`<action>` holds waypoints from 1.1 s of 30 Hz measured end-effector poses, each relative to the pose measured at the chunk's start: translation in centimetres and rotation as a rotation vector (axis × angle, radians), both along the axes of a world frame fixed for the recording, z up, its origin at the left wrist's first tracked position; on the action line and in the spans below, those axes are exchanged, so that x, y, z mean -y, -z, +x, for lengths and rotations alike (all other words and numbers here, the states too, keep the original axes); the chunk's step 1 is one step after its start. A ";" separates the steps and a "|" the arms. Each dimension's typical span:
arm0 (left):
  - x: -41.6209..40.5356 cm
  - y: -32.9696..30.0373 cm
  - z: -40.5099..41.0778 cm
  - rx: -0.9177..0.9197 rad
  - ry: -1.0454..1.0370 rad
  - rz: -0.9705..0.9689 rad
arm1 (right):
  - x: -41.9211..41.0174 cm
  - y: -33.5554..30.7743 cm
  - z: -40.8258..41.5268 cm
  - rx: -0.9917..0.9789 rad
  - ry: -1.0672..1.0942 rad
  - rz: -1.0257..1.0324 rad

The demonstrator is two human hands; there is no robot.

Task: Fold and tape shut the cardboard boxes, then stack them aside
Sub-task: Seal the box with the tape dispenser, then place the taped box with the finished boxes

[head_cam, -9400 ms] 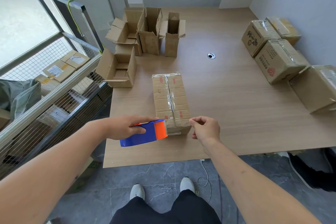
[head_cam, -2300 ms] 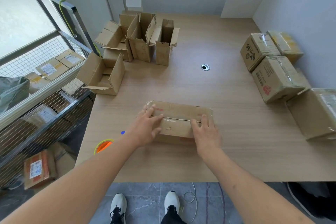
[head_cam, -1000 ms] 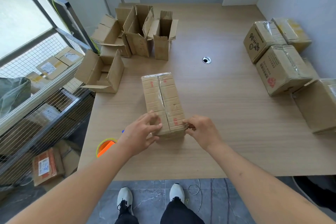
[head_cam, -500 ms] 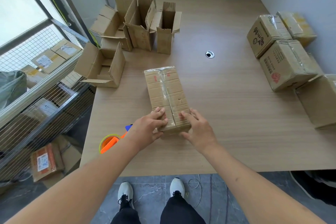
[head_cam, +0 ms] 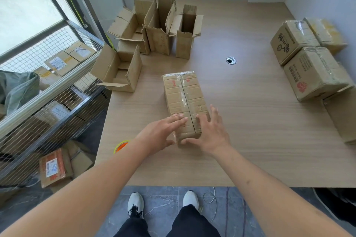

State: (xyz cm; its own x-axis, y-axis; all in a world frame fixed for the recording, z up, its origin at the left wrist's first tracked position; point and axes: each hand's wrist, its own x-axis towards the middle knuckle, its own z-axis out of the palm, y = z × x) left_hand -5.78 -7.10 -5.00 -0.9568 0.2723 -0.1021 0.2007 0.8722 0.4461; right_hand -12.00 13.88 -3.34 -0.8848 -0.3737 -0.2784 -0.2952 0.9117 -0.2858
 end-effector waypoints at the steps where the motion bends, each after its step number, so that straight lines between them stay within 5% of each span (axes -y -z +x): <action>1: 0.2 -0.4 0.0 -0.023 -0.016 -0.037 | 0.7 -0.2 0.0 -0.005 -0.009 0.034; 11: 2.4 -0.2 0.5 0.056 -0.331 -0.196 | 6.0 1.3 1.3 0.054 0.060 0.163; 22: 2.6 -1.3 -1.2 0.096 -0.370 -0.195 | 6.6 2.0 1.3 -0.039 0.161 0.060; 33: 2.5 -9.2 -2.4 0.044 -0.361 -0.229 | 3.8 -6.1 -0.3 -0.067 0.085 0.062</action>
